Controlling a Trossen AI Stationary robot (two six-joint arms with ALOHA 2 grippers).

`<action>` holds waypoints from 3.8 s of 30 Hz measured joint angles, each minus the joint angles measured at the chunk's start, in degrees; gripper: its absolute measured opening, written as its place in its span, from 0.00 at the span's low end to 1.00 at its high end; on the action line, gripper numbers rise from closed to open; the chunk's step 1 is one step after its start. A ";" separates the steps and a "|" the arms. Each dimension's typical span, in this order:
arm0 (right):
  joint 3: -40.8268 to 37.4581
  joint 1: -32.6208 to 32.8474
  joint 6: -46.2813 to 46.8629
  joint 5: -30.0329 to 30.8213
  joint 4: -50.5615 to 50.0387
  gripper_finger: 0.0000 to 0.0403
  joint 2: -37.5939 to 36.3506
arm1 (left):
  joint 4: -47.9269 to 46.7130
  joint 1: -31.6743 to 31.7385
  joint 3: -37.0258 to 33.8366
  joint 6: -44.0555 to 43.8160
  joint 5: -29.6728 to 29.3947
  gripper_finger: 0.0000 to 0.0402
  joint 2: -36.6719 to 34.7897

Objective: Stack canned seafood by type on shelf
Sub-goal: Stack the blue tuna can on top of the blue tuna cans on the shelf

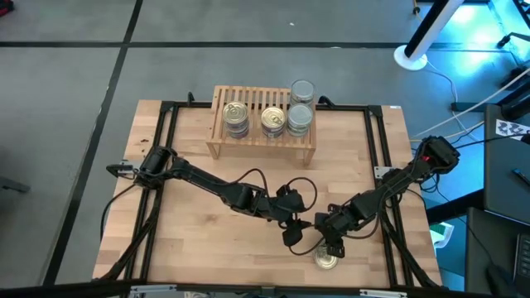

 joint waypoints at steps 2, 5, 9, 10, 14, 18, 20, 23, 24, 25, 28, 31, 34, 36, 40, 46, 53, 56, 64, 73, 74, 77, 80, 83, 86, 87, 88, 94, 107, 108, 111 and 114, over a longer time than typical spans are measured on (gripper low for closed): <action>0.00 0.00 0.00 -0.14 0.06 0.52 0.00 | 0.00 0.00 0.00 0.00 0.00 0.57 0.00; 0.00 0.00 0.00 -0.36 0.30 0.45 0.00 | 0.00 0.00 0.00 -0.01 0.00 0.57 0.00; 0.02 0.02 0.00 -0.36 0.43 0.35 0.00 | 0.02 0.00 0.00 -0.02 0.00 0.57 0.00; 0.02 0.02 0.00 -0.30 0.49 0.33 0.00 | 0.02 0.00 0.00 -0.02 0.01 0.57 0.00; 0.07 0.07 -0.02 1.11 0.51 0.29 -0.04 | 0.02 0.00 0.00 -0.02 0.02 0.57 0.00; 0.09 0.07 -0.09 2.05 0.60 0.28 -0.06 | 0.02 0.00 0.00 -0.02 0.00 0.57 0.00; 0.09 0.04 -0.22 2.04 0.69 0.28 -0.07 | 0.02 0.00 0.00 -0.02 0.01 0.57 0.00; 0.09 0.02 -0.24 1.76 0.71 0.28 -0.06 | 0.00 0.00 0.00 -0.02 0.01 0.57 0.00; 0.09 0.02 -0.24 1.70 0.71 0.28 -0.04 | 0.01 0.00 0.00 -0.01 0.00 0.57 0.00; 0.09 0.02 -0.24 1.67 0.71 0.28 -0.04 | 0.02 0.00 0.00 0.08 0.00 0.57 0.00; 0.07 0.00 -0.24 1.64 0.76 0.28 -0.04 | -0.10 0.00 0.00 2.35 0.02 0.57 -0.20; 0.07 0.02 -0.24 1.55 1.07 0.25 -0.04 | -0.10 0.00 0.02 3.08 0.02 0.57 -0.62; 0.07 0.02 -0.26 1.37 1.48 0.19 -0.04 | -1.02 0.00 0.04 3.04 0.06 0.57 -1.22; 0.07 0.02 -0.26 1.39 1.63 0.14 -0.04 | -2.46 0.00 0.04 3.04 0.08 0.57 -1.80; 0.08 0.02 -0.29 1.59 2.07 0.04 -0.04 | -5.15 0.00 0.07 3.07 0.10 0.57 -3.06; 0.04 -0.02 -0.50 3.02 2.92 0.03 -0.02 | -9.61 0.00 0.07 3.10 0.38 0.57 -4.46; 0.02 -2.62 -0.92 3.24 3.47 0.01 0.00 | -18.57 0.28 0.07 1.52 0.98 0.57 -7.67; 0.00 -4.97 -1.36 3.36 4.05 0.01 0.03 | -22.83 0.37 0.07 -0.05 1.07 0.57 -9.00; 0.00 -12.07 -4.17 3.66 4.75 0.00 0.07 | -32.51 0.29 0.07 -6.02 1.47 0.57 -13.07; 0.00 -19.12 -5.97 3.64 4.84 0.00 0.07 | -43.27 -2.45 -0.43 -17.69 3.97 0.57 -15.23; 0.00 -19.76 -6.19 3.64 4.78 0.00 0.05 | -42.67 -2.86 -1.24 -18.97 4.31 0.57 -15.25; 0.00 -21.48 -7.55 3.44 4.87 0.00 0.04 | -39.17 -3.86 -3.71 -20.96 4.32 0.57 -15.17; 0.00 -22.94 -9.02 2.39 4.84 0.00 0.04 | -33.43 -4.69 -6.51 -18.51 3.41 0.57 -14.60; 0.00 -24.38 -9.27 -0.22 4.73 0.00 0.04 | -27.87 -5.58 -9.23 -11.53 0.96 0.57 -13.67; 0.00 -25.74 -9.36 -2.15 4.33 0.00 0.04 | -20.72 -6.34 -12.15 -4.62 -2.72 0.57 -13.55; 0.00 -26.17 -9.37 -2.38 4.24 0.00 0.04 | -17.68 -6.45 -12.96 -2.12 -3.86 0.57 -13.55; 0.00 -26.57 -9.36 -2.48 4.14 0.00 0.04 | -15.29 -6.53 -13.70 0.12 -4.87 0.57 -13.55; 0.00 -28.72 -9.33 -2.57 4.27 0.00 0.04 | -5.66 -6.41 -15.93 13.73 -7.39 0.57 -12.53; 0.13 -31.65 -8.89 -2.96 1.96 0.00 -0.07 | 3.80 -5.96 -15.93 44.15 -11.61 0.57 -3.42; 0.13 -31.63 -8.78 -2.94 1.73 0.00 -0.09 | 4.24 -5.76 -15.93 45.77 -12.55 0.57 -2.65; 0.15 -31.52 -8.47 -2.94 1.24 0.00 -0.13 | 5.48 -5.24 -15.93 49.77 -13.58 0.57 -0.37; 0.15 -31.52 -8.24 -2.94 1.05 0.00 -0.13 | 6.73 -4.57 -15.93 52.71 -13.60 0.57 1.56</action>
